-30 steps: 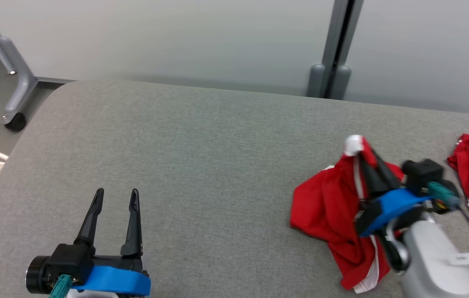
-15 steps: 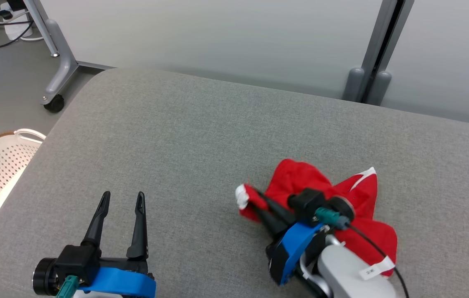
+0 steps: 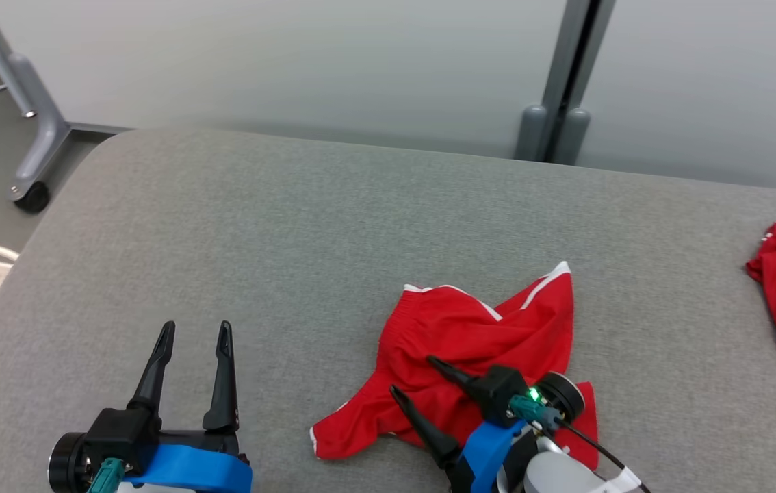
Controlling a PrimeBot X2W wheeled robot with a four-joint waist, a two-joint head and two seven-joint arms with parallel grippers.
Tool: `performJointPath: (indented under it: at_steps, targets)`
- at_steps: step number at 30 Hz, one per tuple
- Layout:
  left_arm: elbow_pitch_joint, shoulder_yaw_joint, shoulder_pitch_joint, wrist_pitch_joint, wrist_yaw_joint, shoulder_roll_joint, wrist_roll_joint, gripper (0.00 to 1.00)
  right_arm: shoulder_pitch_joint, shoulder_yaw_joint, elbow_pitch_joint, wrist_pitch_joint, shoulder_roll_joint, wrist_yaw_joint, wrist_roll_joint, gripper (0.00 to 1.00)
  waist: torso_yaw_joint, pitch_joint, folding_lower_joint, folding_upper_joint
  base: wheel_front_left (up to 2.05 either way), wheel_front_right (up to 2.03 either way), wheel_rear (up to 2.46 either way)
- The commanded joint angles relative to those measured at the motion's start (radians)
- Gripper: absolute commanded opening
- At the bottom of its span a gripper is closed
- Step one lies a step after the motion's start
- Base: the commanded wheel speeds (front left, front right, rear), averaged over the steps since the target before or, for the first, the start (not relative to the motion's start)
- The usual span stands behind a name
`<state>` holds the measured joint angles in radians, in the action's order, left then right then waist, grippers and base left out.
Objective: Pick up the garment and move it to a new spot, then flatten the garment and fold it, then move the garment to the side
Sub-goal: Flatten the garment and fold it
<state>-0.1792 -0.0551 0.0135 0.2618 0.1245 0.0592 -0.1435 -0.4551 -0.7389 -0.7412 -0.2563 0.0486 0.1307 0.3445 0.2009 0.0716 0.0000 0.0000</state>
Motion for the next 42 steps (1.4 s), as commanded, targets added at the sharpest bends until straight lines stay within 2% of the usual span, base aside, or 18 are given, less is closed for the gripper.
performJointPath:
  at_steps: [1,3,10,11,15,20,23,30,37,42]
  targets:
    - [0.000,0.002,-0.011,0.004,0.008,0.002,0.003,1.00,0.029,0.011,-0.007,-0.006,0.006,0.000,-0.020,1.00,-0.024,-0.014,0.0000,0.0000,0.00,0.00,0.00]
    - [0.002,0.005,-0.012,0.004,0.007,0.002,0.004,1.00,0.040,0.038,0.013,-0.009,0.025,0.000,-0.043,1.00,-0.044,-0.017,0.0000,0.0000,0.00,0.00,0.00]
    - [0.015,0.023,-0.033,0.004,0.005,0.001,0.013,1.00,0.167,0.228,0.232,-0.009,0.108,0.000,-0.092,1.00,-0.101,-0.029,0.0000,0.0000,0.00,0.00,0.00]
    - [0.015,0.023,-0.033,0.004,0.005,0.001,0.013,1.00,0.167,0.228,0.232,-0.009,0.108,0.000,-0.092,1.00,-0.101,-0.029,0.0000,0.0000,0.00,0.00,0.00]
    - [0.024,0.033,-0.046,0.004,0.003,0.002,0.013,1.00,0.277,0.364,0.346,-0.009,0.132,0.000,-0.118,1.00,-0.125,-0.032,0.0000,0.0000,0.00,0.00,0.00]
    - [0.029,0.038,-0.052,0.004,0.004,0.001,0.016,1.00,0.415,0.545,0.466,-0.009,0.121,0.000,-0.146,1.00,-0.141,-0.035,0.0000,0.0000,0.00,0.00,0.00]
    - [0.030,0.040,-0.052,0.004,0.005,0.001,0.017,1.00,0.496,0.616,0.523,-0.009,0.103,0.000,-0.159,1.00,-0.144,-0.036,0.0000,0.0000,0.00,0.00,0.00]
    - [0.031,0.041,-0.059,0.004,0.006,0.000,0.023,1.00,0.588,0.614,0.562,-0.009,0.087,0.000,-0.178,1.00,-0.151,-0.036,0.0000,0.0000,0.00,0.00,0.00]
    - [0.028,0.034,-0.038,0.004,0.007,0.000,0.025,1.00,0.540,0.541,0.540,0.018,0.112,0.000,-0.158,1.00,-0.139,-0.026,0.0000,0.0000,0.00,0.00,0.00]
    - [0.026,0.026,-0.030,0.004,0.007,-0.001,0.024,1.00,0.515,0.470,0.477,0.028,0.142,0.000,-0.136,1.00,-0.120,-0.013,0.0000,0.0000,0.00,0.00,0.00]
